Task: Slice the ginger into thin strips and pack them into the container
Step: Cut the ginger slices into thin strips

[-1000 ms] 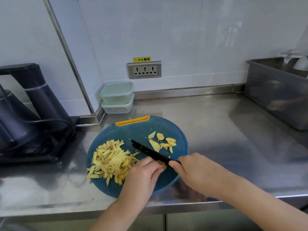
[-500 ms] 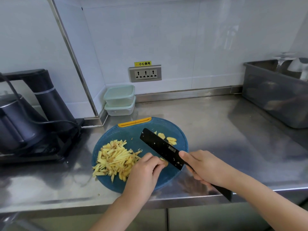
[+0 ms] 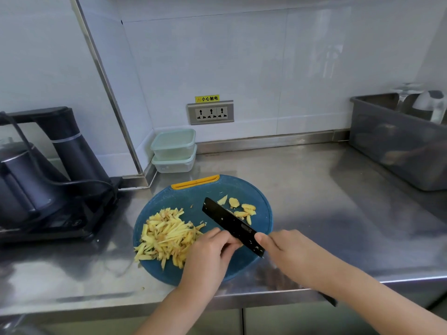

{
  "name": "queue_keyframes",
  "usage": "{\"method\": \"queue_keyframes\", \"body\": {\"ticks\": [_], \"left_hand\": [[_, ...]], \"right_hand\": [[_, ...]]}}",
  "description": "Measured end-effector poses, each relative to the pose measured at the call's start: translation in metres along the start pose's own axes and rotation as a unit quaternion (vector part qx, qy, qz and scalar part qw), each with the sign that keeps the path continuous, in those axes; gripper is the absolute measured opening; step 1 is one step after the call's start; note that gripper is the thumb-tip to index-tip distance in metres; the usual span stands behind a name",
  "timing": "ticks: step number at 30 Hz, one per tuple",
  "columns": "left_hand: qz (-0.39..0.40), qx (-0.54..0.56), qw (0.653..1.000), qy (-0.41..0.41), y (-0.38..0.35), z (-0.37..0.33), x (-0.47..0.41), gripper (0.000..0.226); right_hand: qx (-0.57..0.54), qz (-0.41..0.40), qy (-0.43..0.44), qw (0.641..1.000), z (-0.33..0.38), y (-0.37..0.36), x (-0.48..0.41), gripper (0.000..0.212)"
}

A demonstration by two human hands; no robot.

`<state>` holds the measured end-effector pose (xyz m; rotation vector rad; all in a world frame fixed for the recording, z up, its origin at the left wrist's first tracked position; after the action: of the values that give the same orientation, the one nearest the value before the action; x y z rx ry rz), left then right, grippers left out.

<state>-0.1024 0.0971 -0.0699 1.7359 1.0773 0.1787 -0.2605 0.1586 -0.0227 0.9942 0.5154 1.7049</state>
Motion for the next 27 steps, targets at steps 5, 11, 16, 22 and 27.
{"method": "queue_keyframes", "body": {"ticks": [5, 11, 16, 22, 27], "left_hand": [[0.005, 0.018, 1.000, -0.008, -0.001, 0.001, -0.001, 0.018], [0.005, 0.013, 1.000, 0.001, -0.002, 0.002, 0.000, 0.015], [-0.005, 0.036, 0.999, 0.021, 0.000, 0.000, 0.001, 0.014], [-0.011, 0.032, 0.999, 0.022, 0.000, 0.000, 0.002, 0.009], [-0.002, 0.019, 1.000, 0.020, 0.001, -0.001, 0.003, 0.008]], "right_hand": [[0.045, -0.006, 0.005, 0.999, 0.007, -0.006, -0.007, 0.048], [0.141, -0.049, -0.007, 0.989, 0.024, -0.017, -0.029, 0.042], [-0.039, 0.026, -0.077, 0.996, 0.008, -0.008, -0.030, 0.026], [-0.103, 0.004, -0.044, 0.994, -0.001, 0.006, -0.001, 0.051], [-0.051, 0.024, -0.029, 0.998, 0.009, 0.004, 0.008, 0.049]]}}
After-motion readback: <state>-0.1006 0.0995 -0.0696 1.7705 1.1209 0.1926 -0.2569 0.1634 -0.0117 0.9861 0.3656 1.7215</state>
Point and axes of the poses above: each hand's wrist, its own x-axis away from the middle knuckle, its own y-axis out of the back of the hand, z = x × y, the point moved 3 cm from there along -x, towards the middle knuckle, and after that the axes turned 15 degrees about z, right-handed, at the moved point
